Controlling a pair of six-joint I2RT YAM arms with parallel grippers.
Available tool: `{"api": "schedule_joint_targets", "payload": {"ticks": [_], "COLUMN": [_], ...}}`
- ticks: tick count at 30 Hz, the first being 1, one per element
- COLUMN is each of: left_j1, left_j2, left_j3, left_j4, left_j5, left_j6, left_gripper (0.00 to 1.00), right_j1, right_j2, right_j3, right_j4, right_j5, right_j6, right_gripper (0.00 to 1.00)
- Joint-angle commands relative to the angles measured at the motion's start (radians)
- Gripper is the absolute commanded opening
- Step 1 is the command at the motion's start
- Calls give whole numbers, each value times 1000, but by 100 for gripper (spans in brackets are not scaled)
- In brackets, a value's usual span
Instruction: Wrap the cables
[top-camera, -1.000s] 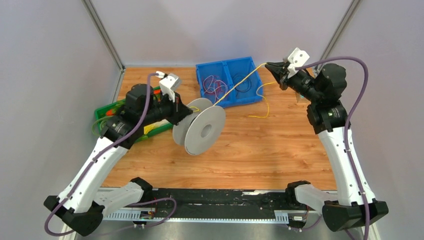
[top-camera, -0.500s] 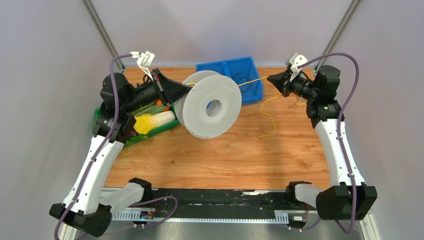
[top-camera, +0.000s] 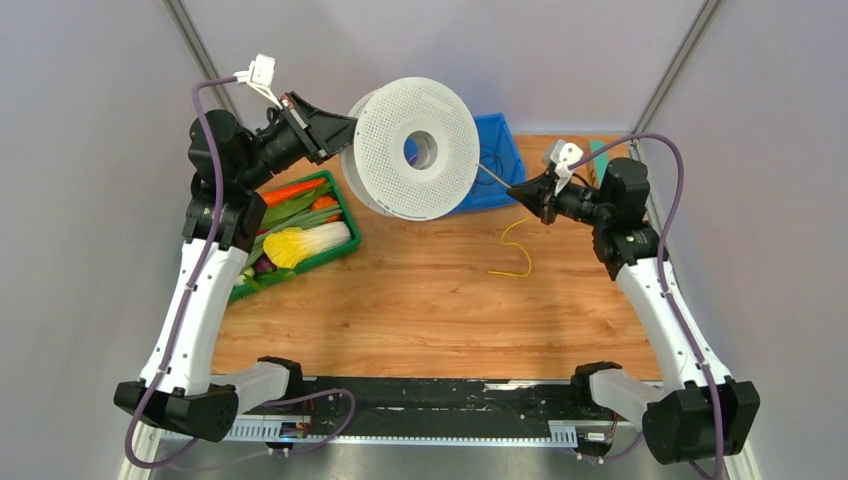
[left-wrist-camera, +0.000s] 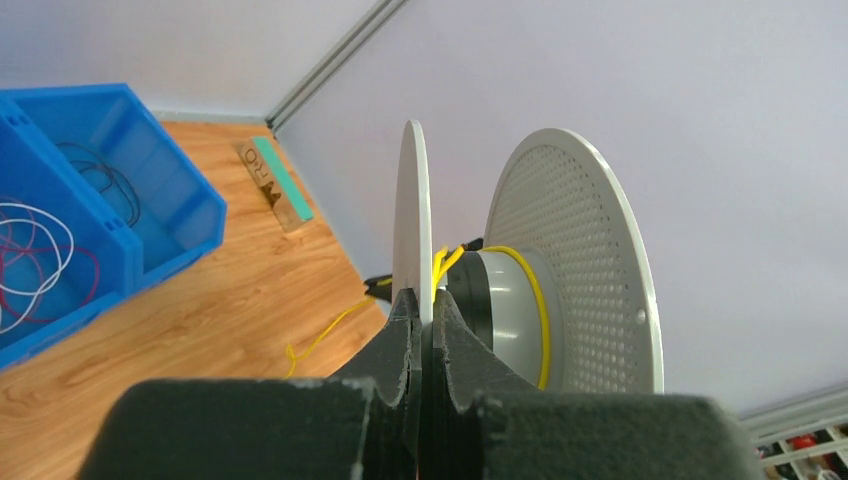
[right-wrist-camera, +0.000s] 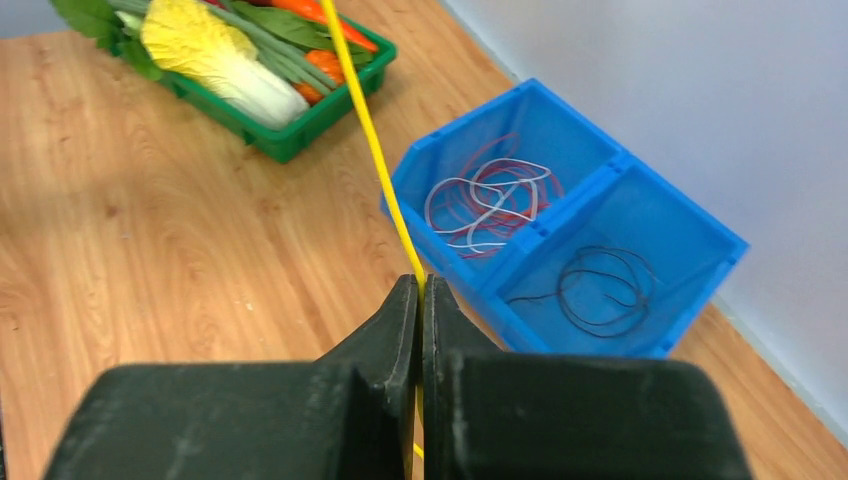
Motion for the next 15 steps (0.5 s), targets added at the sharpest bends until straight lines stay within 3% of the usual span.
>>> {"api": "schedule_joint_targets", "payload": {"ticks": [1,9,15], "left_j1": [31,67,85], "left_j2": [-18,23,55], "left_j3": [118,176,205], "left_j4": [108,-65,-85], "left_j5": [-105,-276,-323], "left_j6": [-134,-145,-163], "left_gripper": [0,0,0], "right_j1": [69,322,521], "right_j2": [-22,-95,-97], "right_j3": [-57,-88,-48], "right_j4": [-75,-138,-156], "right_j5": [151,235,304], "right_j6": [19,34,25], "right_gripper": [0,0,0]}}
